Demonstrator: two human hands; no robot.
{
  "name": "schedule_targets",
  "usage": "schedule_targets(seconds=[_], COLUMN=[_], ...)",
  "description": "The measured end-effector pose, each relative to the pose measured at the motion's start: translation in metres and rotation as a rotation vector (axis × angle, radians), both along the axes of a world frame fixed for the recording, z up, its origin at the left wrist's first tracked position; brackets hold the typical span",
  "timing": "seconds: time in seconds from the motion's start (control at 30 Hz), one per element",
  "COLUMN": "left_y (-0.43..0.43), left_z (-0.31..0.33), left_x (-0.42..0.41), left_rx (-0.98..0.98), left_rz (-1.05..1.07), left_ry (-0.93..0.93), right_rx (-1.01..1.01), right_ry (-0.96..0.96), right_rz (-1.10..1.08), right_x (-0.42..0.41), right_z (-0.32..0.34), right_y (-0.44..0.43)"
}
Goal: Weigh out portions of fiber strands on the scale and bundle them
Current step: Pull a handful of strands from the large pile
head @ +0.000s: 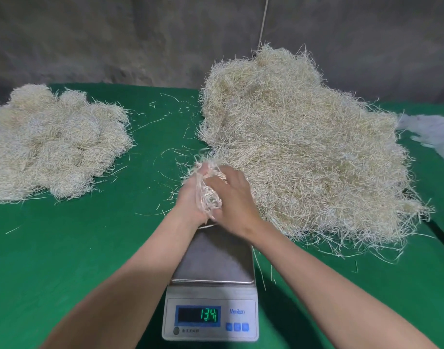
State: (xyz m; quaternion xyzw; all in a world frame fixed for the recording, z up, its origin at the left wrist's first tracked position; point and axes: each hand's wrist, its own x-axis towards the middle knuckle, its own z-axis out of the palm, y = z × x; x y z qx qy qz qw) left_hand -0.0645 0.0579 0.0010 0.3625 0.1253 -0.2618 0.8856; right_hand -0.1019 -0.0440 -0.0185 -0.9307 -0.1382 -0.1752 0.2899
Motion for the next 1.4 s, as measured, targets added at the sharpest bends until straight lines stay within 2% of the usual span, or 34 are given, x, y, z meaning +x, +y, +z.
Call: schedule_targets(seconds=[0.07, 0.13, 0.2, 0.27, 0.3, 0.33, 0.4, 0.43, 0.5, 0.57, 0.67, 0.7, 0.73, 0.8, 0.83, 0.93, 1.03, 1.1, 1.13, 1.17, 1.2, 1.23, 1.27, 1.33, 1.4], left_y=[-0.002, -0.005, -0.024, -0.048, -0.055, -0.060, -0.065, -0.070, -0.082, -0.088, -0.080, -0.080, -0.080, -0.089, -0.091, -0.094, -0.100, -0.102, -0.104, -0.104, -0.104, -0.105, -0.107, -0.106, -0.105], left_z=[0.006, 0.005, 0.008, 0.007, 0.010, 0.013, 0.018, 0.019, 0.017, 0.016, 0.019, 0.017, 0.015, 0.010, 0.013, 0.022, 0.027, 0.019, 0.011, 0.006, 0.001, 0.000, 0.003, 0.006, 0.006], left_x=[0.008, 0.009, -0.005, -0.014, -0.014, -0.012, -0.006, -0.005, -0.008, -0.011, -0.005, -0.002, 0.003, 0.016, 0.018, 0.034, 0.037, 0.028, 0.020, 0.012, 0.011, 0.014, 0.020, 0.038, 0.045], left_rx=[0.043, 0.154, 0.312, 0.427, 0.406, 0.340, 0.227, 0.254, 0.355, 0.354, 0.132, 0.075, 0.318, 0.608, 0.773, 0.802, 0.733, 0.680, 0.617, 0.458, 0.295, 0.201, 0.188, 0.334, 0.470], left_rz=[0.192, 0.308, 0.245, 0.231, 0.246, 0.253, 0.298, 0.289, 0.225, 0.185, 0.243, 0.275, 0.243, 0.253, 0.244, 0.288, 0.437, 0.345, 0.222, 0.082, -0.015, -0.027, 0.013, 0.201, 0.377], left_ry=[0.031, 0.012, -0.048, -0.186, -0.267, -0.326, -0.321, -0.321, -0.344, -0.269, -0.198, -0.189, -0.264, -0.290, -0.386, -0.515, -0.596, -0.572, -0.511, -0.396, -0.288, -0.211, -0.156, -0.035, -0.026], right_rx=[0.215, 0.521, 0.809, 1.047, 1.045, 0.959, 0.750, 0.719, 0.818, 0.909, 0.674, 0.652, 0.709, 0.900, 0.948, 1.012, 1.152, 1.378, 1.479, 1.511, 1.439, 1.242, 0.998, 0.594, 0.393], right_ry=[0.020, 0.065, 0.220, 0.338, 0.320, 0.279, 0.203, 0.175, 0.196, 0.228, 0.165, 0.169, 0.210, 0.306, 0.361, 0.450, 0.363, 0.374, 0.395, 0.393, 0.371, 0.326, 0.248, 0.058, -0.055], right_rz=[0.102, -0.005, -0.189, -0.192, -0.163, -0.149, -0.183, -0.200, -0.217, -0.165, -0.058, -0.054, -0.067, -0.166, -0.205, -0.216, -0.347, -0.404, -0.420, -0.446, -0.466, -0.469, -0.443, -0.343, -0.242], right_x=[-0.013, -0.019, -0.015, -0.003, -0.002, -0.004, -0.005, 0.001, 0.017, 0.021, 0.000, -0.001, 0.003, 0.027, 0.035, 0.041, 0.052, 0.069, 0.073, 0.075, 0.075, 0.069, 0.062, 0.042, 0.037], right_z=[0.003, 0.005, 0.021, 0.035, 0.039, 0.040, 0.042, 0.046, 0.058, 0.058, 0.035, 0.030, 0.032, 0.036, 0.039, 0.040, 0.049, 0.056, 0.057, 0.055, 0.049, 0.041, 0.027, -0.003, -0.013], right_y=[-0.004, -0.009, -0.015, -0.020, -0.017, -0.010, -0.005, -0.011, -0.034, -0.047, -0.017, -0.011, -0.014, -0.038, -0.047, -0.048, -0.057, -0.078, -0.087, -0.092, -0.092, -0.088, -0.081, -0.066, -0.058])
